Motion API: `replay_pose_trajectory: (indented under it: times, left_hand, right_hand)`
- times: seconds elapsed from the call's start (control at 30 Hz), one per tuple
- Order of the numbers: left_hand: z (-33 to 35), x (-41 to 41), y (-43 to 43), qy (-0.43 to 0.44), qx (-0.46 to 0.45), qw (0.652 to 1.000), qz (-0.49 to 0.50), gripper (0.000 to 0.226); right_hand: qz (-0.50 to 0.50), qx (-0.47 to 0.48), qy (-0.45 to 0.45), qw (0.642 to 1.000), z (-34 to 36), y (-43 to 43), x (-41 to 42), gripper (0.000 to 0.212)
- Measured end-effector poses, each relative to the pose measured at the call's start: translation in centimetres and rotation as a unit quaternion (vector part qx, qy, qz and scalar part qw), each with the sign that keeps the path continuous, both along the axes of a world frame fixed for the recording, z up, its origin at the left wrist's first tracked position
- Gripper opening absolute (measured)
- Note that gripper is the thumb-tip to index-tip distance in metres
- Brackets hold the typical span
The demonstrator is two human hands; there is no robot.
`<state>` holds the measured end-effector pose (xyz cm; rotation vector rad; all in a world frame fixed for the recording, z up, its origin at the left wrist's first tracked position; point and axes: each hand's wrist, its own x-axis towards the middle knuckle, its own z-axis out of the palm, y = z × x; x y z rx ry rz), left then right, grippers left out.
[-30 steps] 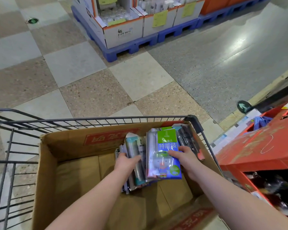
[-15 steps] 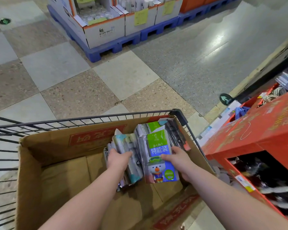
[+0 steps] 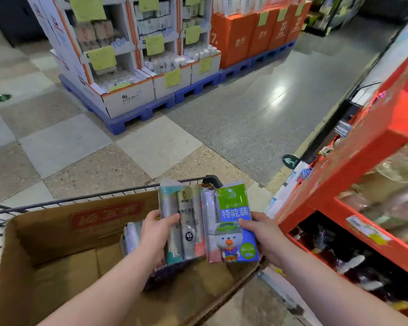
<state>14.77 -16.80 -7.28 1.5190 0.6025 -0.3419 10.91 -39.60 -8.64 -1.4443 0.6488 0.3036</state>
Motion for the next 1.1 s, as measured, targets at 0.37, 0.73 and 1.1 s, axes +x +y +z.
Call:
replay_pose_trajectory:
  times: [0.37, 0.73, 1.1]
  left_hand:
    - [6.9, -8.3, -20.6, -0.042, -0.096, 0.979, -0.174, 0.033]
    - [14.0, -13.6, -37.4, -0.159, -0.124, 0.928, -0.313, 0.023]
    - [21.7, -9.4, -47.8, -0.267, -0.160, 0.875, -0.371, 0.036]
  right_hand:
    - [-0.173, 0.022, -0.135, 0.975, 9.0, -19.2, -14.9, 0.017]
    - [-0.285, 0.028, -0.234, 0.929, 17.4, -32.9, -25.9, 0.021]
    - [-0.335, -0.003, -0.332, 0.882, 22.8, -38.8, -24.6, 0.018]
